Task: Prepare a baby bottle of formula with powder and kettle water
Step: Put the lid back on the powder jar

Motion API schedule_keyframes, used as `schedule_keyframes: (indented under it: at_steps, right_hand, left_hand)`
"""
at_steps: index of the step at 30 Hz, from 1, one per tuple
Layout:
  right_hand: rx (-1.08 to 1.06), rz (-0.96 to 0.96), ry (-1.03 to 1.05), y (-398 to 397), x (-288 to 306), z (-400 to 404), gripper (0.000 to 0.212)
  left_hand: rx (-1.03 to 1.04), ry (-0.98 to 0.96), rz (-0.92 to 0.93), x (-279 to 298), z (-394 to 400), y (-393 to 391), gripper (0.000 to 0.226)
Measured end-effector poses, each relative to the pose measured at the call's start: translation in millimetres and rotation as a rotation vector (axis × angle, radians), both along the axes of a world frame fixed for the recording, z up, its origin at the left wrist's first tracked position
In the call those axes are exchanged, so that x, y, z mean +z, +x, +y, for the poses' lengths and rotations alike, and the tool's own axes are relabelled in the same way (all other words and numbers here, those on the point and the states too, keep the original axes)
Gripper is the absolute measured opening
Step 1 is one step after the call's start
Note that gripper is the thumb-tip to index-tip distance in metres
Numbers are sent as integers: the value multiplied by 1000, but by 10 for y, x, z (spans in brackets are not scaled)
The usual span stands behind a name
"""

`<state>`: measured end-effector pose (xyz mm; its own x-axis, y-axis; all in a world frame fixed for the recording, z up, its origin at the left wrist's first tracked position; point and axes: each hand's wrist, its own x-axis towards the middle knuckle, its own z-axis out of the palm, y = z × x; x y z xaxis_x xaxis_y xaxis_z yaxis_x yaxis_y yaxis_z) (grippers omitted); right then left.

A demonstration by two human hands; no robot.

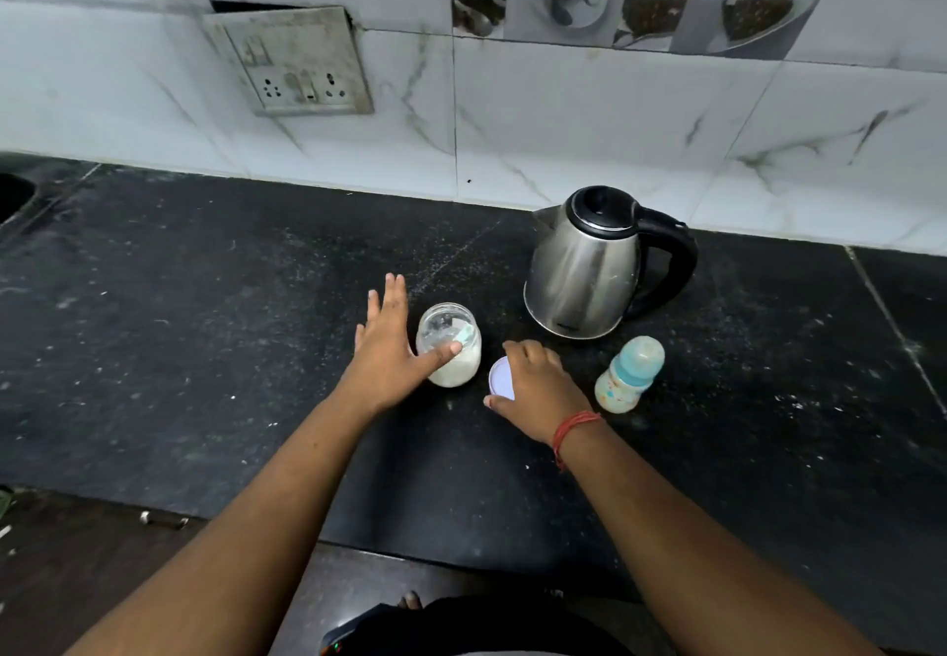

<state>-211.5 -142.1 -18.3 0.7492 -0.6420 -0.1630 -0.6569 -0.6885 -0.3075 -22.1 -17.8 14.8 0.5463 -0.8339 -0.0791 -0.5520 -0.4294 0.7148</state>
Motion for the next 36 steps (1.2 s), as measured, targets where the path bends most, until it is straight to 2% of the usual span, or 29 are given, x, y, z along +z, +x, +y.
schedule_keyframes:
  at_steps: [6, 13, 18, 23, 31, 36]
  right_hand:
    - [-88, 138, -72, 129, -98, 37, 81]
    - [-122, 74, -87, 106, -105, 5, 78]
    - [-171, -98, 67, -5, -93, -77, 78]
    - [-236, -281, 209, -78, -46, -99, 71]
    - [-405, -645, 418, -12, 520, -202, 56]
    - [-490, -907, 386, 30, 869, -248, 54]
  left_hand:
    - [-23, 15, 196, -315, 96, -19, 126]
    - [-28, -59, 356, -423, -40, -94, 129]
    - [-1, -164, 359, -496, -85, -156, 121]
    - [30, -225, 285, -529, -143, -194, 97]
    - [34, -282, 209, -423, -270, -339, 98]
    - [-45, -286, 230, -289, -377, -471, 100]
